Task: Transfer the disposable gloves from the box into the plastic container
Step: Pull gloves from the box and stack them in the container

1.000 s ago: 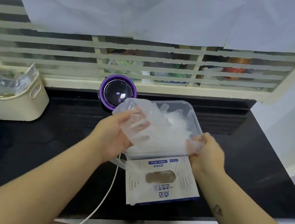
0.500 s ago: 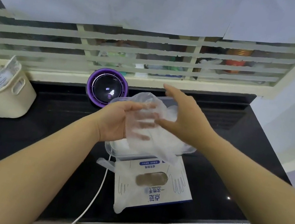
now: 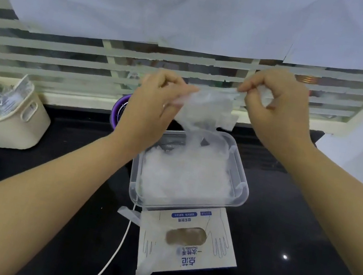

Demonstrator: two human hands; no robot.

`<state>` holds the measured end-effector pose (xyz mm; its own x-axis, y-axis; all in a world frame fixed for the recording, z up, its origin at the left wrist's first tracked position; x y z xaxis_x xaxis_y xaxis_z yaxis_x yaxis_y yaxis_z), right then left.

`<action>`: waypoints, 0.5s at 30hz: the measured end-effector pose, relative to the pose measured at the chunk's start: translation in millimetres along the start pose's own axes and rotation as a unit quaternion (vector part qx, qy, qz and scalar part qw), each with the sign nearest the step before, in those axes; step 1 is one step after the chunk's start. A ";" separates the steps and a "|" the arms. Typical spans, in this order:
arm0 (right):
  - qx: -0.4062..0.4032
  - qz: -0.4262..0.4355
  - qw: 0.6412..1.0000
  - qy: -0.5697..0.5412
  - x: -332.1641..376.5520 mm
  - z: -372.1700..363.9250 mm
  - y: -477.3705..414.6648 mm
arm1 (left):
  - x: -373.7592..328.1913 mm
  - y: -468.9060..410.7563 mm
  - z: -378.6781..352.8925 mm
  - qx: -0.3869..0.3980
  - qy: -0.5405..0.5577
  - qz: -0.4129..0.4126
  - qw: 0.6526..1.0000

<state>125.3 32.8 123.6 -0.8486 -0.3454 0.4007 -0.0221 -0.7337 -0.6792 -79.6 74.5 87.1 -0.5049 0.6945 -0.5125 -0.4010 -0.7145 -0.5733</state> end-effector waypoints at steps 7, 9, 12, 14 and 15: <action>0.306 0.184 0.932 0.054 2.7 -19.9 82.1 | 37.5 69.6 -22.9 0.185 -0.092 -0.202 0.957; 0.416 0.153 0.892 0.082 -1.1 -35.7 97.3 | 47.2 77.1 -30.2 0.265 -0.123 -0.199 0.936; 0.499 0.059 0.860 0.090 -12.3 -62.0 110.5 | 46.4 78.1 -39.1 0.405 -0.168 -0.108 0.892; 0.528 -0.013 0.847 0.068 -20.2 -73.5 110.4 | 47.8 76.6 -46.6 0.475 -0.206 -0.054 0.854; 0.545 -0.039 0.835 0.062 -23.9 -76.1 108.5 | 46.4 75.7 -50.5 0.496 -0.210 -0.040 0.841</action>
<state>102.9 6.1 -6.5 -0.9165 -0.2588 0.3050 0.3579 -0.8712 0.3360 -94.9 56.9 -12.4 -0.5877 0.8020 -0.1070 -0.7823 -0.5295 0.3282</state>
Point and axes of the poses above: each hand's wrist, its own y-axis away from the middle knuckle, its own z-axis out of the back of the hand, x = y × z, the point moved 2 cm from there along -y, towards the middle knuckle, and after that the axes turned 9 degrees about y, right-handed, at the moved point
